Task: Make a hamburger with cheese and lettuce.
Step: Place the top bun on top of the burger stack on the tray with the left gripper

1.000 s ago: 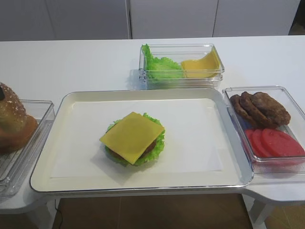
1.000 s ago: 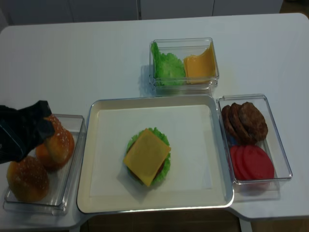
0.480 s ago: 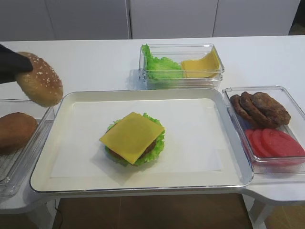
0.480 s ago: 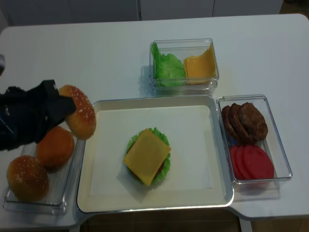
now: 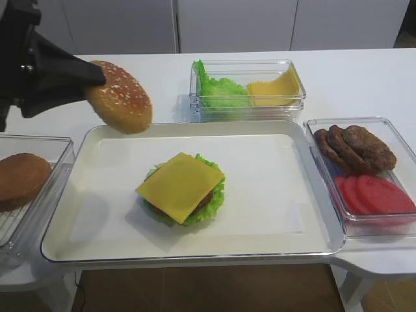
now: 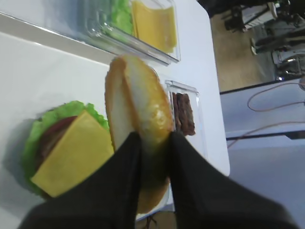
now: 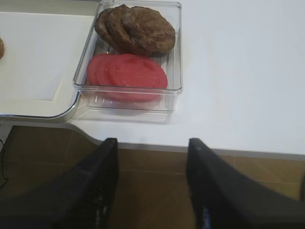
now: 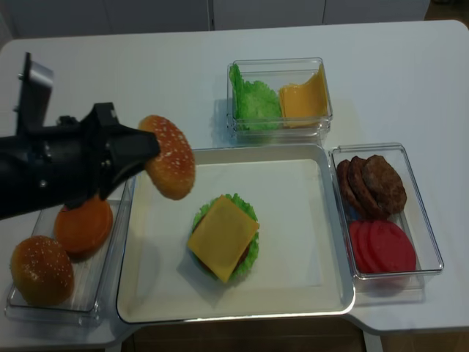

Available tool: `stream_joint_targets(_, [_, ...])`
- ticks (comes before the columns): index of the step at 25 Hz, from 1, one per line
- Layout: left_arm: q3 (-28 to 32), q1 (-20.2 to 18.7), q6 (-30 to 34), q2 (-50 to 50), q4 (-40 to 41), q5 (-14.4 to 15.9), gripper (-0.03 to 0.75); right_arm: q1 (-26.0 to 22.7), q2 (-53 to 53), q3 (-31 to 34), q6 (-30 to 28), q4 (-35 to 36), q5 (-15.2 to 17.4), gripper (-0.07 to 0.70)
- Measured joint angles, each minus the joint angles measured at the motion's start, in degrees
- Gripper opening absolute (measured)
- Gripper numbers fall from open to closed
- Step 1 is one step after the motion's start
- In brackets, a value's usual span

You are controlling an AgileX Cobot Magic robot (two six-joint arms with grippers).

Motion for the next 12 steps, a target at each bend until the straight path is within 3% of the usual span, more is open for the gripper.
stream_joint_targets(12, [-0.17,-2.45,8.55,7.35,-4.21,9.75,0.12,0.0,0.0,0.0,-0.1,0.0,0.0,0.371])
